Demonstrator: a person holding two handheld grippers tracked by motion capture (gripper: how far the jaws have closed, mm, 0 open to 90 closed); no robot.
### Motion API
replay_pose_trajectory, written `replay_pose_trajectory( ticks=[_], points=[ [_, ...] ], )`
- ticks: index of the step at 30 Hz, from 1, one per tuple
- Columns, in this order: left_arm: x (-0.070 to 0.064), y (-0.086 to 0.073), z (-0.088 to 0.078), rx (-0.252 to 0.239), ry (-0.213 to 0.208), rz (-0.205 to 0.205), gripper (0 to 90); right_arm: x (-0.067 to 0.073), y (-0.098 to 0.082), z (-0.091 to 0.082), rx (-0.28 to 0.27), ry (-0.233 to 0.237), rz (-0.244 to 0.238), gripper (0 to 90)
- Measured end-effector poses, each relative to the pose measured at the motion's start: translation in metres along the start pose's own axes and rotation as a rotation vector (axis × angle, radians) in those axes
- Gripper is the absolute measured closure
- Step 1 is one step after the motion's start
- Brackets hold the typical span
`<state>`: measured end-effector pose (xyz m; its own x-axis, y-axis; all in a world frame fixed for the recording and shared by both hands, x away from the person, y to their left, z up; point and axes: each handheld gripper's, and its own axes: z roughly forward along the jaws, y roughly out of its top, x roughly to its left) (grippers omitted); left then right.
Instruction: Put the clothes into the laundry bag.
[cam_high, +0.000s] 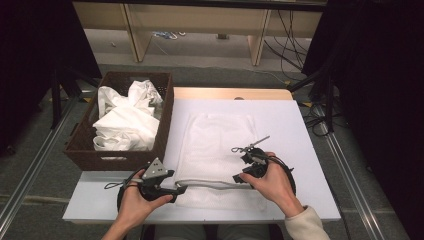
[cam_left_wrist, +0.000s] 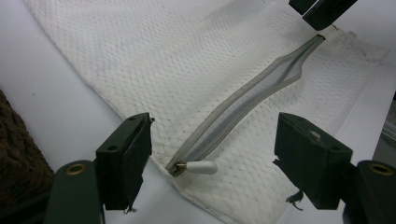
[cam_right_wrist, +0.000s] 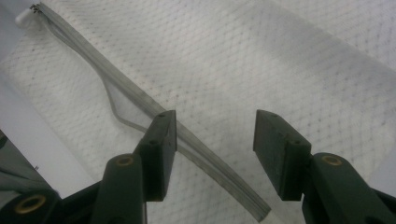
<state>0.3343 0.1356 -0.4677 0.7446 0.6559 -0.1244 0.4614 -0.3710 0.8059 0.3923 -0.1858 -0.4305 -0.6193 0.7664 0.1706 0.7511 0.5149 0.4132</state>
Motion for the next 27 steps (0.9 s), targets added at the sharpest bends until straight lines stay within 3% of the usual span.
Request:
replay_pose_trajectory(
  ticks=[4,8,10,11,12,19,20,27],
  points=[
    [-0.002,-0.001,-0.002,-0.013,0.006,-0.024,27.5,0.004,0.003,0.006,0.004,0.002,-0.032,50.2],
    [-0.001,-0.002,-0.004,-0.004,0.014,-0.001,27.5,0.007,0.004,0.009,0.011,0.011,-0.044,50.0],
    [-0.003,-0.003,-0.004,-0.019,0.012,-0.033,27.5,0.009,0.006,0.013,0.012,0.015,-0.052,49.9],
    [-0.001,-0.004,-0.006,0.003,0.015,-0.016,27.5,0.011,0.007,0.015,0.016,0.013,-0.059,49.8],
    [-0.003,-0.004,-0.004,-0.020,0.015,-0.044,27.5,0.013,0.008,0.018,0.022,0.014,-0.059,49.7],
    [-0.003,-0.006,-0.008,-0.004,0.021,-0.022,27.5,0.022,0.011,0.031,0.033,0.021,-0.127,47.5],
    [-0.004,-0.006,-0.007,-0.018,0.020,-0.041,27.5,0.022,0.011,0.032,0.033,0.021,-0.140,47.1],
    [-0.002,-0.007,-0.007,-0.020,0.021,-0.047,27.4,0.026,0.014,0.039,0.032,-0.002,-0.202,42.0]
  ],
)
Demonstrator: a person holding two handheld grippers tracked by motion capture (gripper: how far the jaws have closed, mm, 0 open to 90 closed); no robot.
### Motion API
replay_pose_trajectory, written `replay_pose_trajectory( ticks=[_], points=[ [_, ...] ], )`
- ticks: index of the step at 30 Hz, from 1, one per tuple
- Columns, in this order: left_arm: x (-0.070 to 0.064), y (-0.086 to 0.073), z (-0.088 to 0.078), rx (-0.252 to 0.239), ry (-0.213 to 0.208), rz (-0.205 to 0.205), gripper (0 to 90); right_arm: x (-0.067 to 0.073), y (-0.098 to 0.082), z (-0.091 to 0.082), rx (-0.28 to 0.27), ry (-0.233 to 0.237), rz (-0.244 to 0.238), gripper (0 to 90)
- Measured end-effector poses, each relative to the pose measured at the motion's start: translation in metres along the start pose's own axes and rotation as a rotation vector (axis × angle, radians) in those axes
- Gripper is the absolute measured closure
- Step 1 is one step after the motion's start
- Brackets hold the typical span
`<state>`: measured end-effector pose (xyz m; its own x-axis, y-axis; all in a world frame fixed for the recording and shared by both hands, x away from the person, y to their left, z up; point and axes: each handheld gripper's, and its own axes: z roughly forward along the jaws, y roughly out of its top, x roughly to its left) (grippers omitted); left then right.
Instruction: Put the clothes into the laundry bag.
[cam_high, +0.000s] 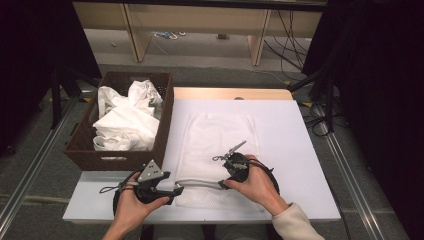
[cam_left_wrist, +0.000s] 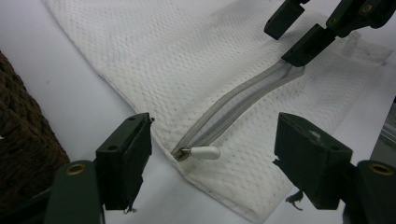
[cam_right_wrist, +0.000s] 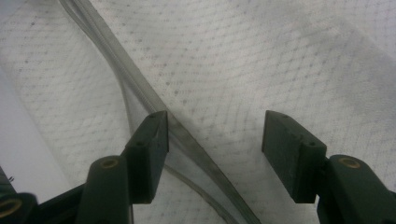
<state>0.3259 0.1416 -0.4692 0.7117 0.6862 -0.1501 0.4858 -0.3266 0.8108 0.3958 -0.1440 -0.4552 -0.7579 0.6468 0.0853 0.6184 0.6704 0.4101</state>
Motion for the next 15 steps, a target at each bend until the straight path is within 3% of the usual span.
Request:
replay_pose_trajectory(
  ticks=[5,6,9,11,15],
  points=[
    [-0.0008,0.0002,0.0008,0.003,-0.005,0.012,27.3,0.0020,-0.0002,0.0028,0.005,-0.005,-0.014,40.5],
    [0.0009,0.0005,-0.0004,0.020,0.005,0.041,27.3,0.0033,-0.0002,0.0029,0.005,-0.003,-0.009,40.3],
    [-0.0010,-0.0001,0.0008,0.003,-0.005,0.004,27.2,0.0041,0.0006,0.0037,-0.001,0.003,-0.025,39.3],
    [0.0013,0.0002,-0.0003,0.026,-0.008,0.025,27.0,0.0046,0.0008,0.0047,-0.004,0.003,-0.031,38.9],
    [-0.0003,-0.0002,0.0014,0.016,-0.007,0.013,26.9,0.0042,0.0007,0.0083,0.001,0.005,-0.038,38.9]
  ],
)
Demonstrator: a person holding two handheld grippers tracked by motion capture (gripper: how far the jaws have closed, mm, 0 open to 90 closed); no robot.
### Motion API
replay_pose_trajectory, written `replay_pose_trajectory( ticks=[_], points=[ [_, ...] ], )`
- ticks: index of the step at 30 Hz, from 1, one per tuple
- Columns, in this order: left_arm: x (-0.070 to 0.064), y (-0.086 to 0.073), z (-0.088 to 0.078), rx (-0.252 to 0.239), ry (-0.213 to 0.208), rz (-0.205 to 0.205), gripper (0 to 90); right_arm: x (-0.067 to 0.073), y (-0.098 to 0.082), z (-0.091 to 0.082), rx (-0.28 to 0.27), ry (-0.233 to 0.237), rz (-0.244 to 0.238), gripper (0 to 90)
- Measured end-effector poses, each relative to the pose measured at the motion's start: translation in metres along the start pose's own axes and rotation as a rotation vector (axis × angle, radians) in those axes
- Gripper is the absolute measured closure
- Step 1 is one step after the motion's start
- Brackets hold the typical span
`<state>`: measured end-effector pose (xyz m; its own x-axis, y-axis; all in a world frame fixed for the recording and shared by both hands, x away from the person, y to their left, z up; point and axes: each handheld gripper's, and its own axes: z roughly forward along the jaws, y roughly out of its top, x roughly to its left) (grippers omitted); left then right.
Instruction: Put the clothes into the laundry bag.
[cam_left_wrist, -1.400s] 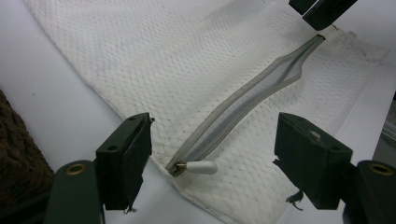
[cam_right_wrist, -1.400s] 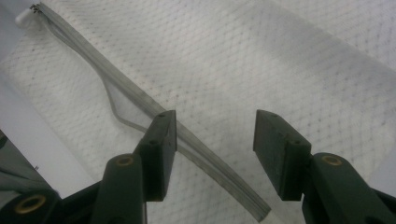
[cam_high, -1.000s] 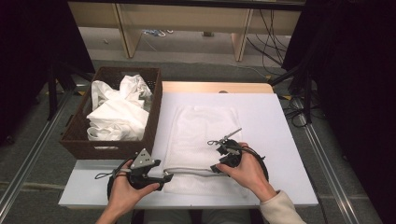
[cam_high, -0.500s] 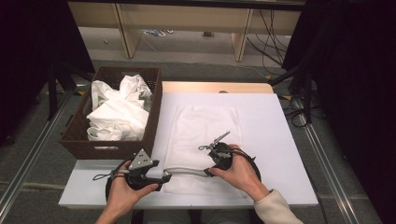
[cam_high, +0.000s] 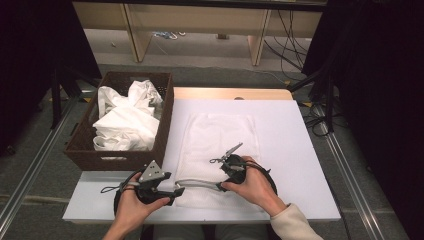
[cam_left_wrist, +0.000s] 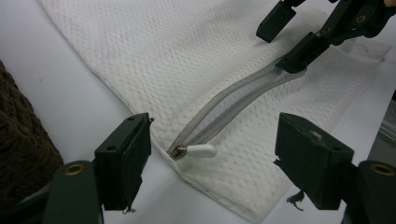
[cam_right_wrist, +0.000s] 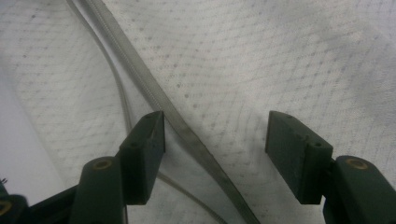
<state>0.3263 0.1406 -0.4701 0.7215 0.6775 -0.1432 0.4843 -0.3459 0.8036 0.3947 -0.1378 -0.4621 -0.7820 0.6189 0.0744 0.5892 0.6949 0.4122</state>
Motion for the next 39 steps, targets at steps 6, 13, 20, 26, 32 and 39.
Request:
replay_pose_trajectory(
  ticks=[6,13,20,26,32,39],
  points=[
    [-0.0002,0.0001,0.0002,-0.009,-0.005,-0.010,26.9,-0.0010,-0.0007,0.0016,0.014,-0.031,-0.016,54.0],
    [-0.0004,0.0000,0.0005,-0.009,0.000,-0.009,26.9,-0.0003,-0.0005,0.0003,0.029,-0.049,-0.051,68.2],
    [0.0005,-0.0002,0.0001,0.000,0.009,0.004,26.8,0.0033,-0.0001,-0.0027,0.045,-0.087,-0.091,83.3],
    [0.0005,-0.0004,0.0001,-0.003,0.009,-0.002,26.8,0.0032,-0.0003,-0.0046,0.049,-0.101,-0.098,88.2],
    [0.0010,-0.0006,0.0005,-0.008,0.004,-0.007,26.8,0.0035,0.0000,-0.0071,0.060,-0.098,-0.100,90.0],
    [0.0020,-0.0009,0.0005,0.003,0.002,-0.002,26.7,0.0009,0.0001,-0.0044,0.032,-0.075,-0.099,69.1]
  ],
)
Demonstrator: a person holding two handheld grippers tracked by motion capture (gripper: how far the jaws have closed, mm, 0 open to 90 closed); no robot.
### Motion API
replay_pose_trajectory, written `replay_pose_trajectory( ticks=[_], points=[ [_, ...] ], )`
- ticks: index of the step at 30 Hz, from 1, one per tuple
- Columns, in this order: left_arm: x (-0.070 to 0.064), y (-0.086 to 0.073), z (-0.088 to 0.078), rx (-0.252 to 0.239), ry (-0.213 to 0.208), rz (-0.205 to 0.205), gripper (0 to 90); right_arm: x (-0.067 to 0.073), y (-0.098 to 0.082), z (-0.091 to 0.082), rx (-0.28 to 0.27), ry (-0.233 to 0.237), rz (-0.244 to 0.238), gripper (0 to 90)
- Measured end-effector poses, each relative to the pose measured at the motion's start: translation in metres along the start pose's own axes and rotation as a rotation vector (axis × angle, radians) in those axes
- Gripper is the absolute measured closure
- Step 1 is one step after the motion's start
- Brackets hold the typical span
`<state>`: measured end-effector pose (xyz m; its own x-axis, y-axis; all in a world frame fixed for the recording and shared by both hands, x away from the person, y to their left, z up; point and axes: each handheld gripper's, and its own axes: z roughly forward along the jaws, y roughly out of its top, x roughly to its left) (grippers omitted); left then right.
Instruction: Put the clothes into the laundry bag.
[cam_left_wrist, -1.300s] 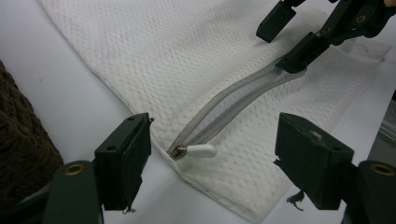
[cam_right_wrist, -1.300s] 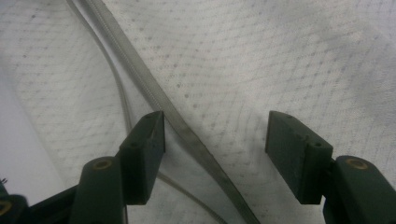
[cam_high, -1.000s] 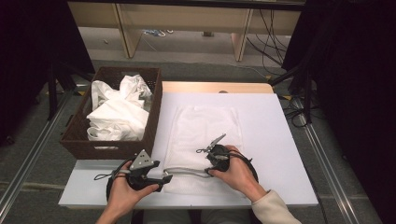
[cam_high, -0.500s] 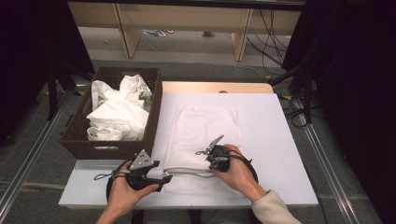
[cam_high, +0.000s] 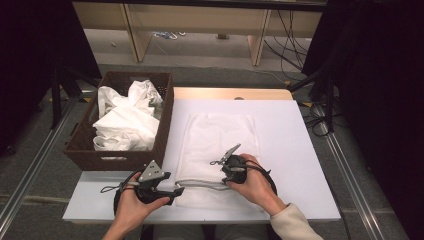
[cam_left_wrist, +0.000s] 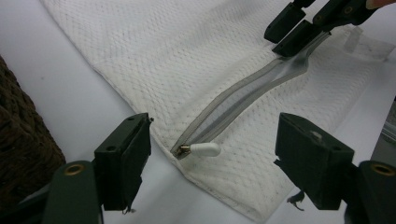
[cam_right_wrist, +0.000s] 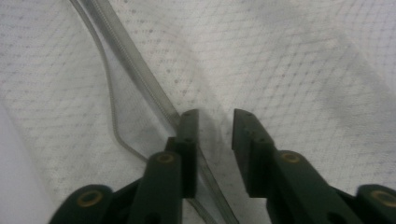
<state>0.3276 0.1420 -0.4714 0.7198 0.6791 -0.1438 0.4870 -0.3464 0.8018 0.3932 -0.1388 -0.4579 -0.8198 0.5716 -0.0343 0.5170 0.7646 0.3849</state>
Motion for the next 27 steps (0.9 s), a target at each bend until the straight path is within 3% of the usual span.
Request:
replay_pose_trajectory(
  ticks=[2,4,5,8,13,16,18,22,27],
  points=[
    [0.000,0.000,0.000,-0.003,0.003,0.001,26.7,0.001,0.000,0.003,-0.020,0.024,0.015,63.2],
    [0.000,0.000,0.001,-0.004,-0.005,-0.001,26.7,0.000,0.000,0.005,-0.023,0.028,-0.006,62.9],
    [0.001,0.000,-0.001,0.011,0.001,0.018,26.7,-0.001,0.000,0.005,-0.024,0.028,-0.010,67.7],
    [0.001,0.000,0.000,0.008,-0.005,0.013,26.7,0.000,0.000,0.005,-0.009,0.026,-0.010,74.2],
    [0.001,0.000,-0.001,0.010,0.002,0.018,26.6,0.004,0.001,0.002,0.013,0.007,-0.061,88.4],
    [0.002,0.000,-0.001,0.013,-0.004,0.035,26.5,0.004,0.000,0.002,0.019,-0.002,-0.062,90.0],
    [0.002,0.000,-0.001,0.012,0.001,0.029,26.5,0.005,0.001,0.001,0.024,-0.002,-0.081,90.0],
    [0.002,0.000,-0.001,0.011,-0.002,0.030,26.5,0.006,0.001,0.000,0.020,-0.013,-0.075,90.0],
    [0.001,0.000,-0.001,-0.007,0.010,0.000,26.5,0.005,0.001,-0.006,0.007,-0.008,-0.065,90.0]
  ],
)
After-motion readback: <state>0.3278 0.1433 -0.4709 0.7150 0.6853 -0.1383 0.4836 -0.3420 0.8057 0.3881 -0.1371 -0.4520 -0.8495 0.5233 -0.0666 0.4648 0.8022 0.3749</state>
